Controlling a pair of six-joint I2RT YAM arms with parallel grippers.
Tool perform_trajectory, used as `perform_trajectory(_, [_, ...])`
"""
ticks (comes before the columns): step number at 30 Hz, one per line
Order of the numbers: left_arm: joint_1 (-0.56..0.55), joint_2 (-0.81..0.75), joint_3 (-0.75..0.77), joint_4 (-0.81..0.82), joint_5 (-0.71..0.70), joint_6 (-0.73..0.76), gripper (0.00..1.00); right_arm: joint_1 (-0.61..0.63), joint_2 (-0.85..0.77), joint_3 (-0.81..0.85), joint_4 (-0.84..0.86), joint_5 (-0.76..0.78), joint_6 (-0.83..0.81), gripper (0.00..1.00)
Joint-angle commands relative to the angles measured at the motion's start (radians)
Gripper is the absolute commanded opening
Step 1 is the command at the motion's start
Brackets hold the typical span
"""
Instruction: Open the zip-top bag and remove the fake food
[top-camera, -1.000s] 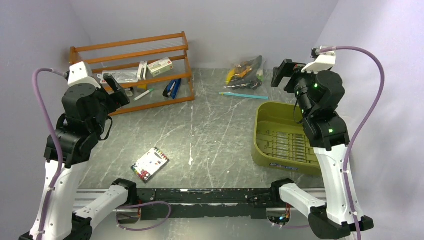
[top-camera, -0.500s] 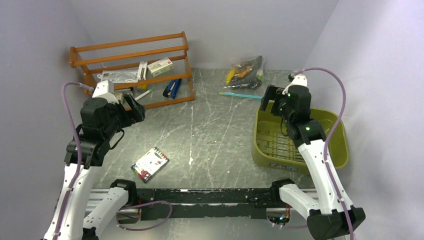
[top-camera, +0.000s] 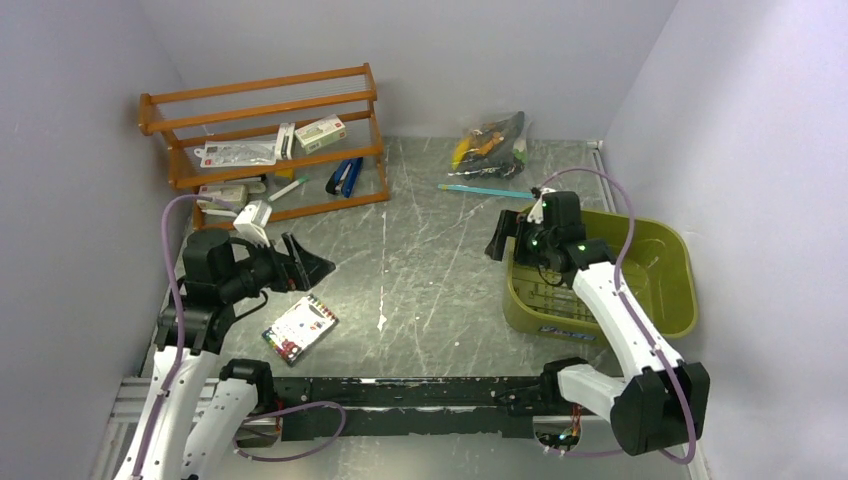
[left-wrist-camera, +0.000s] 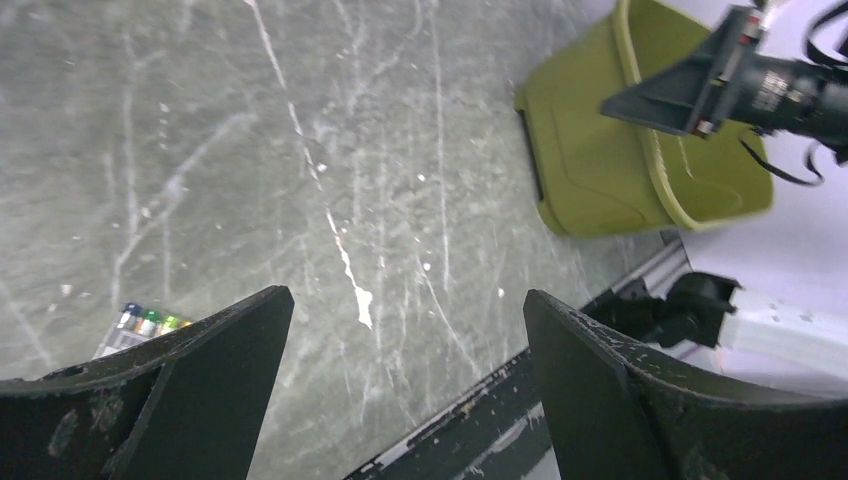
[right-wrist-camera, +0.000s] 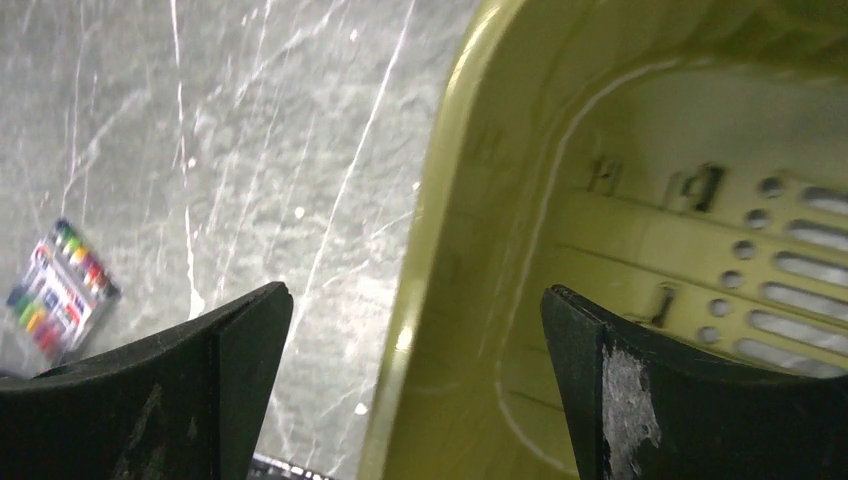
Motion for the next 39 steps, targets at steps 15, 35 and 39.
perform_trajectory(15, [0.024, -0.036, -0.117, 0.209, 0.213, -0.080, 0.99, 0.567, 0.347, 0.265, 0.165, -0.109, 0.170, 0.94])
perform_trajectory(35, [-0.028, 0.002, -0.123, 0.272, 0.244, -0.116, 0.99, -0.010, 0.003, 0.257, -0.174, 0.632, 0.028, 1.00])
perform_trajectory(39, [-0.117, 0.074, -0.077, 0.174, 0.150, -0.065, 0.99, -0.134, 0.029, 0.236, -0.184, 0.575, 0.087, 1.00])
